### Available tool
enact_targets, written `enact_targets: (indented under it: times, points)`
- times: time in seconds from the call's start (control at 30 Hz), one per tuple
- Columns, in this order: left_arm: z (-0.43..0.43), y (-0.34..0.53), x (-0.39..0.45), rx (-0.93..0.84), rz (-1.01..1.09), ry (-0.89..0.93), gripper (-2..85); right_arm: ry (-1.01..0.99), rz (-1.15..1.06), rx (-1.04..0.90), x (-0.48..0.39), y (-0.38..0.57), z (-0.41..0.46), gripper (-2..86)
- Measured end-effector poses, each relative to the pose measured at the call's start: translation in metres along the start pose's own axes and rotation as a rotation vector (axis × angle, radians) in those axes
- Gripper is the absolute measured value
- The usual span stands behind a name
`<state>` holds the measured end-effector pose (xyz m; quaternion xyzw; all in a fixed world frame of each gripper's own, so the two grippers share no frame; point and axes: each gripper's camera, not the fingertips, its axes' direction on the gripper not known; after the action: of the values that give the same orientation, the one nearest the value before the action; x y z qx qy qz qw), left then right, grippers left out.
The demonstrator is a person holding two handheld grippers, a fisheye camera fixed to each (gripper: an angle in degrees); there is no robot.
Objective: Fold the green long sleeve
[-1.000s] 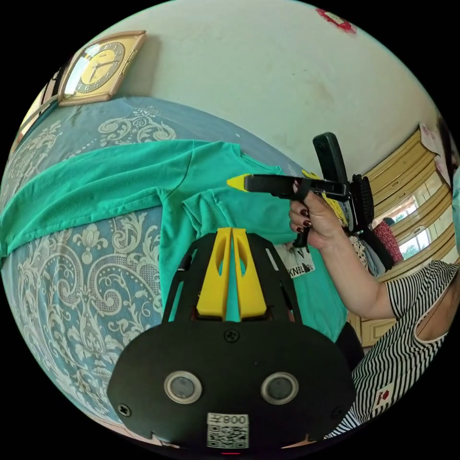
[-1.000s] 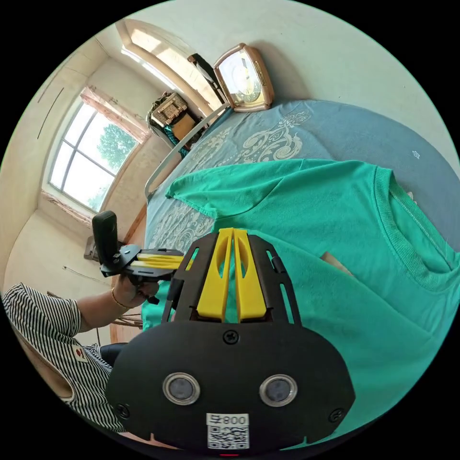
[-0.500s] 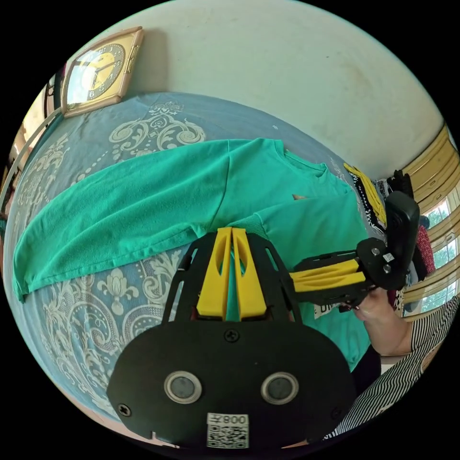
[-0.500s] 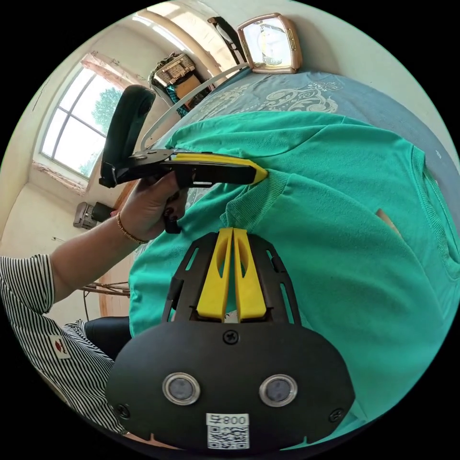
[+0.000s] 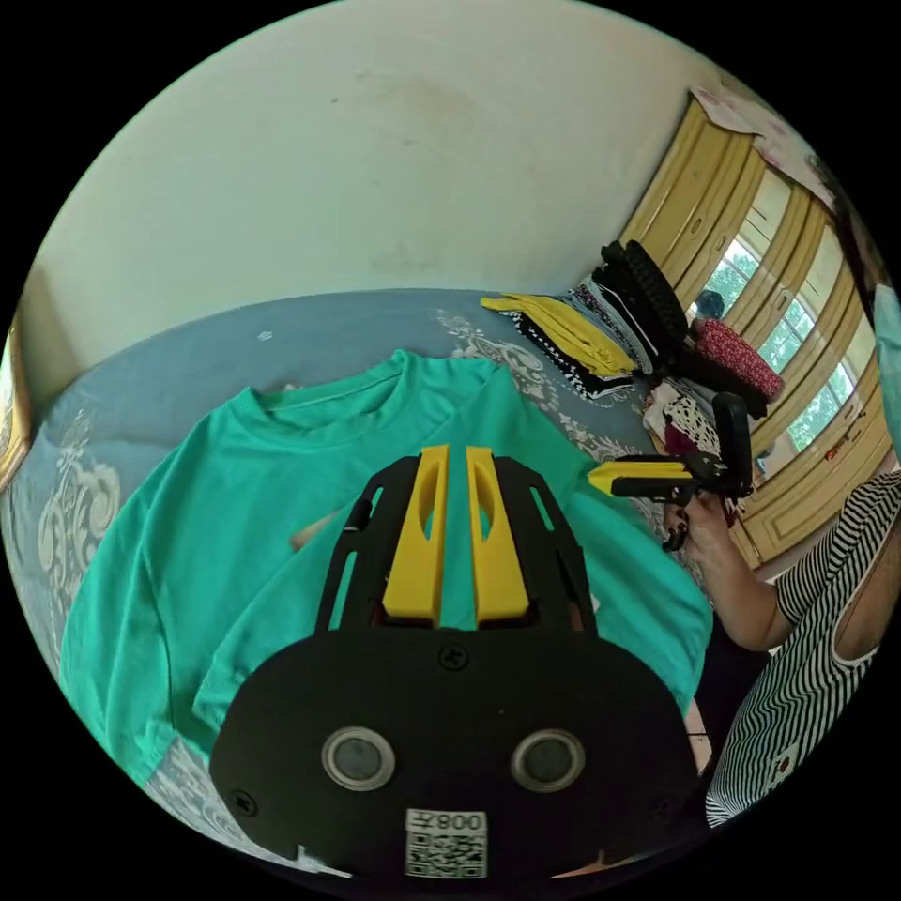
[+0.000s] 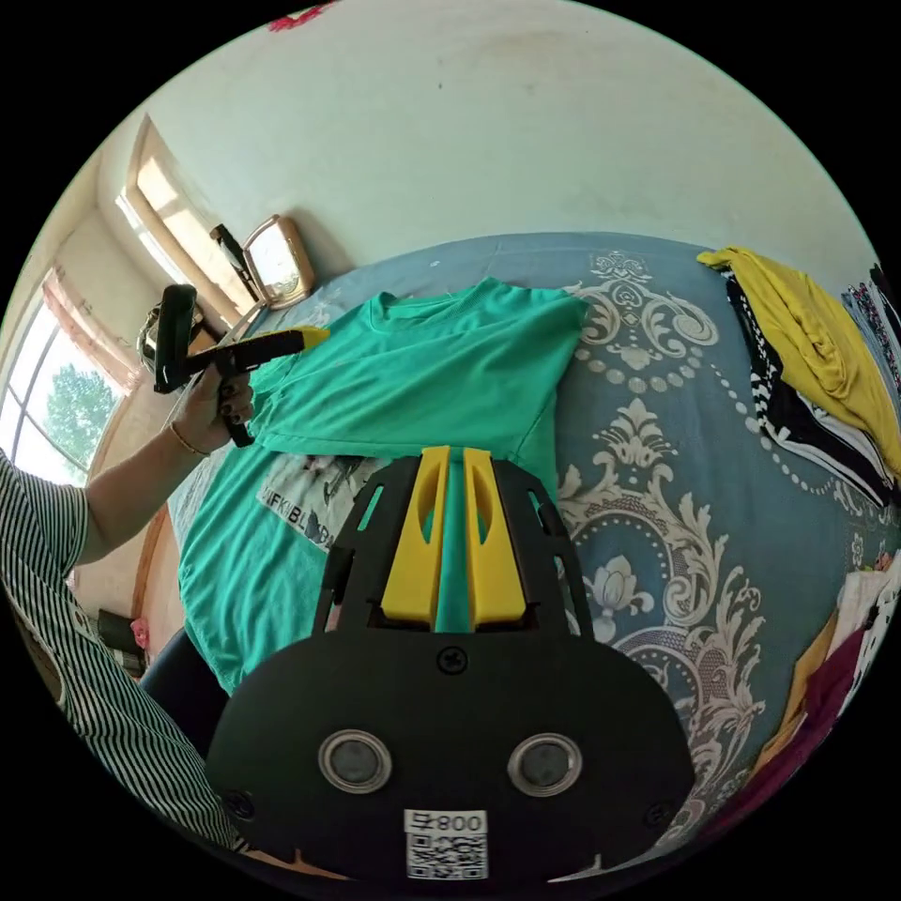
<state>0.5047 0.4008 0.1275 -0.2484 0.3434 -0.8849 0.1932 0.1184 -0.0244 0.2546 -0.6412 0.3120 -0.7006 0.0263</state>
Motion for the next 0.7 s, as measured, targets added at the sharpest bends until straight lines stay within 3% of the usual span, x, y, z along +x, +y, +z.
enact_targets:
  times: [0.2, 0.3, 0.57, 0.7]
  points:
    - [0.107, -0.115, 0.033, -0.145, 0.139, 0.154, 5.6, 0.226, -0.014, 0.049, 0.014, 0.042, -0.02, 6.1]
    - [0.147, -0.149, 0.034, -0.208, 0.129, 0.167, 6.3, 0.216, -0.036, 0.087, 0.025, 0.052, -0.031, 6.6]
    - [0.2, -0.19, 0.039, -0.335, 0.111, 0.181, 2.6, 0.221, -0.047, -0.053, 0.058, 0.075, -0.015, 6.5]
    - [0.196, -0.204, 0.048, -0.274, 0.112, 0.204, 1.0, 0.224, -0.043, -0.03, 0.07, 0.092, -0.029, 3.3]
